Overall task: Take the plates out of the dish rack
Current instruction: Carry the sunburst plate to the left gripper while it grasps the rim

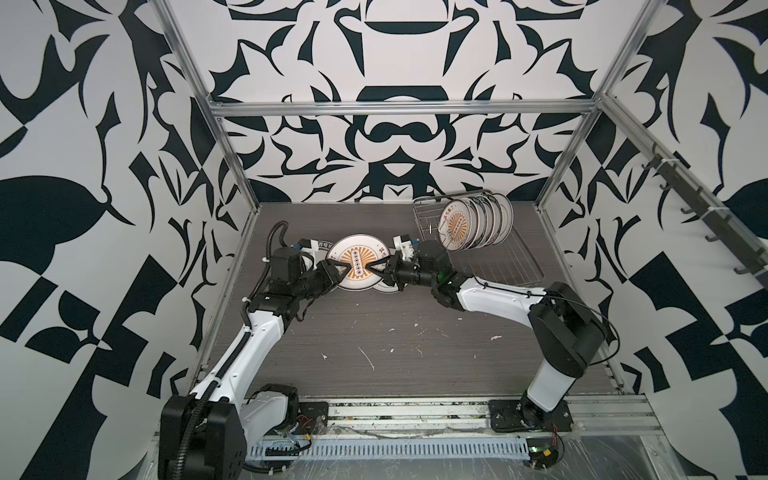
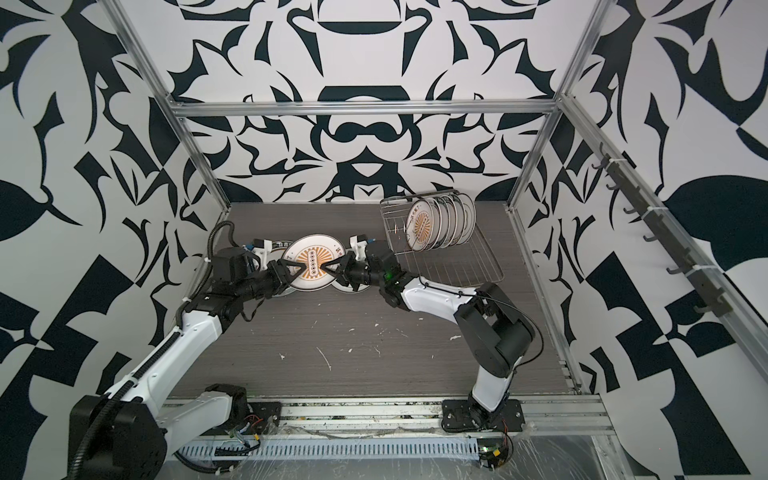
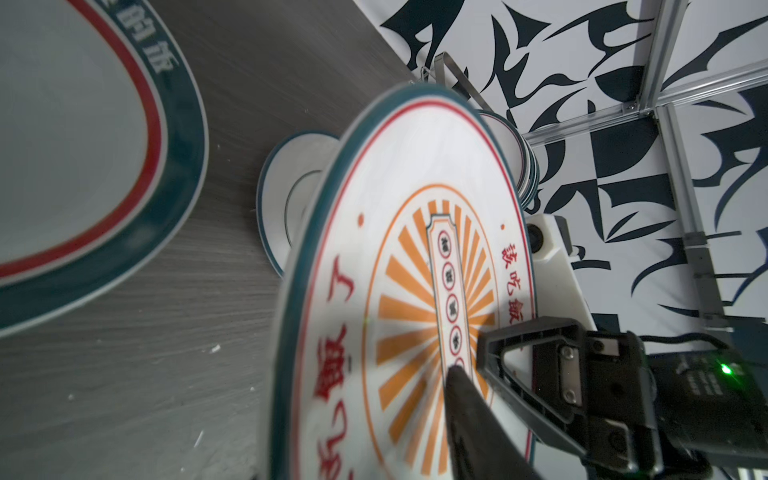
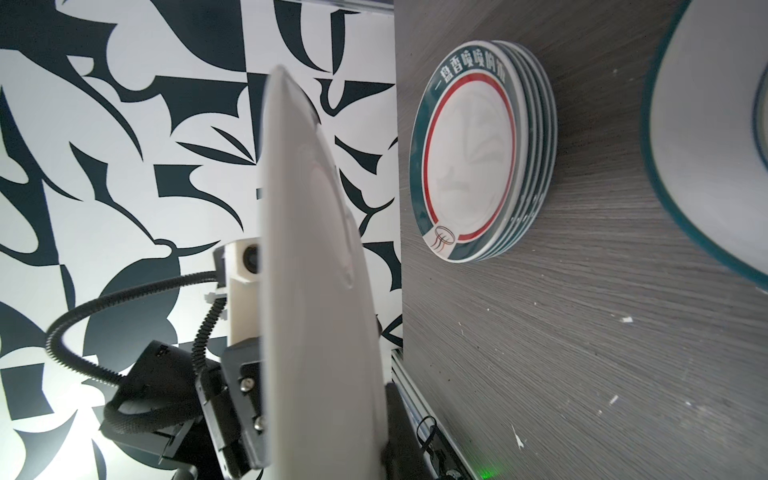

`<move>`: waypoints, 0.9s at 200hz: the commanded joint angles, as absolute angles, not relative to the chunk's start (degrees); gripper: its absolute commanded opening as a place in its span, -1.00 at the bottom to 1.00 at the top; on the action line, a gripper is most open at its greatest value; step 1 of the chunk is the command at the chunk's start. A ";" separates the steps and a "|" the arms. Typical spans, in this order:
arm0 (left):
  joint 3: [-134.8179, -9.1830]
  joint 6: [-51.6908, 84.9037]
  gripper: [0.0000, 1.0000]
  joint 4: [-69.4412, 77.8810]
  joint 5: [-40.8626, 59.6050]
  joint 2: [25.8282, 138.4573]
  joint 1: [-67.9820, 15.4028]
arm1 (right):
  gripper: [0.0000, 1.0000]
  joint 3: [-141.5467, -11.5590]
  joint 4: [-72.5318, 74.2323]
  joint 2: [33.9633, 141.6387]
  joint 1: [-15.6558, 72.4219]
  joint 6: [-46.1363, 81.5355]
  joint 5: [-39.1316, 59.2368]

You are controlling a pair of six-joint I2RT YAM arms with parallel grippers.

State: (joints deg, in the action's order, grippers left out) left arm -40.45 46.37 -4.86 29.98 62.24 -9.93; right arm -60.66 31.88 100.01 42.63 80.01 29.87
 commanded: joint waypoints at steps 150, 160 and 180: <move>-46.95 43.08 -1.00 -24.32 36.20 54.61 -0.42 | 0.50 -82.32 -11.27 94.07 43.46 48.95 17.59; -48.74 42.55 -1.00 -26.59 35.59 54.20 -0.31 | 0.52 -84.19 -16.36 93.12 43.37 45.64 13.99; -53.23 40.53 -1.00 -32.94 30.87 52.56 -0.16 | 0.56 -86.53 -23.91 90.98 43.04 40.82 7.00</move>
State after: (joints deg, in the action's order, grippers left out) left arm -47.70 43.77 -23.88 35.03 55.29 -0.60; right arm -81.89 -10.35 95.70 43.55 51.92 18.02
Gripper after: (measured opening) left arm 0.101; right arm 0.769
